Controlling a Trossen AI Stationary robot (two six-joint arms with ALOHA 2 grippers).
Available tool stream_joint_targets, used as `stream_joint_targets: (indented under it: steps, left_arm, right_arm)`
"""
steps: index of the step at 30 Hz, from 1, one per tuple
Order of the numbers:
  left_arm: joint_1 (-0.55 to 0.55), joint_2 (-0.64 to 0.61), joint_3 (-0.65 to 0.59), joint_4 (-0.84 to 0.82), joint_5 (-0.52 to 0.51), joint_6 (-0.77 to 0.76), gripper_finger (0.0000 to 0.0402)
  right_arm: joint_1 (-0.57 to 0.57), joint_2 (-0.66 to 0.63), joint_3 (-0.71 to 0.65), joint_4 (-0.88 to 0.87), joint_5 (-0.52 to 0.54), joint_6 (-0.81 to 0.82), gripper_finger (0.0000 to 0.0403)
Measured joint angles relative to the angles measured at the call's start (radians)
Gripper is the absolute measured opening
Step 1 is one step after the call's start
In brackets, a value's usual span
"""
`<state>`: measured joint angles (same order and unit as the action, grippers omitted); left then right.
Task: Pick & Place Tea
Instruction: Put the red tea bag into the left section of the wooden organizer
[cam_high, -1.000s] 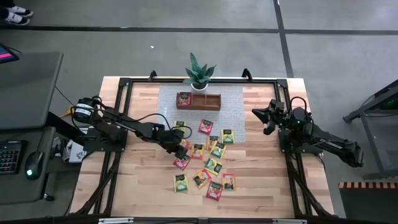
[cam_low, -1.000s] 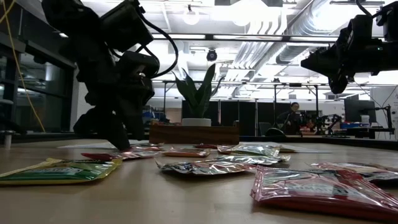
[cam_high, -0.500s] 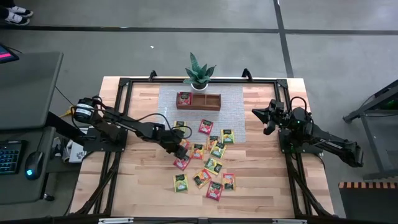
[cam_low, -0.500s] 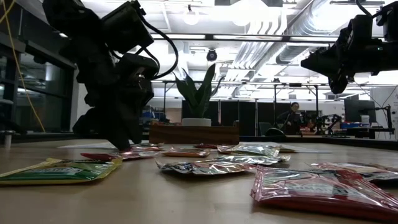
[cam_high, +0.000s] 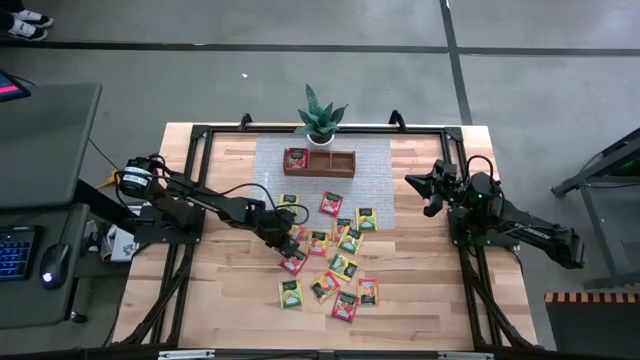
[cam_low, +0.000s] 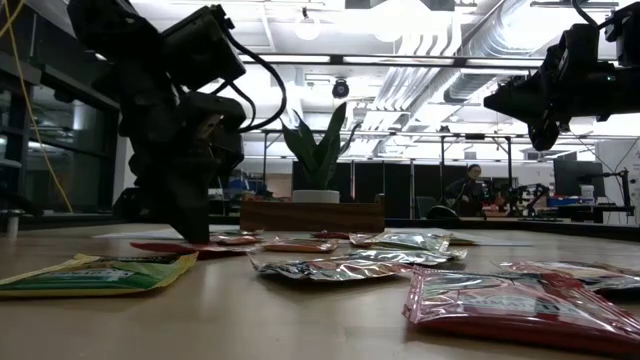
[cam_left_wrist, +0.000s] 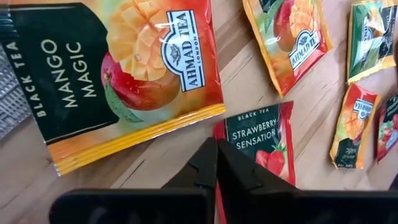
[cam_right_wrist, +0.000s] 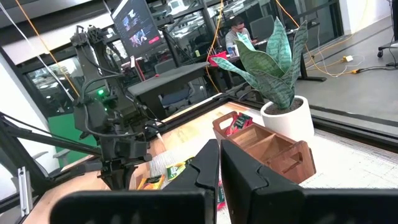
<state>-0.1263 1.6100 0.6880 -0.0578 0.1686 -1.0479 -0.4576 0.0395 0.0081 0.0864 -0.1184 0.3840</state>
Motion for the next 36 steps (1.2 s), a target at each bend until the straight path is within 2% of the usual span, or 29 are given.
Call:
stream_joint_targets:
  steps: [12,18,27,36]
  left_arm:
    - [0.001,-0.009,0.000,-0.001,0.002,0.015,0.0000]
    - [0.001,-0.084,-0.001,-0.015,0.000,0.022,0.0000]
    - [0.023,-0.236,-0.001,-0.147,-0.081,0.022,0.0000]
    - [0.084,-0.363,0.000,-0.205,-0.145,0.031,0.0000]
  right_arm:
    - [0.000,0.000,0.000,0.000,0.000,0.000,0.0012]
    - [0.000,0.000,0.000,0.000,0.000,0.000,0.0012]
    - [0.000,0.000,0.000,0.000,0.000,0.000,0.0012]
    - [0.000,0.000,0.000,0.000,0.000,0.000,0.0012]
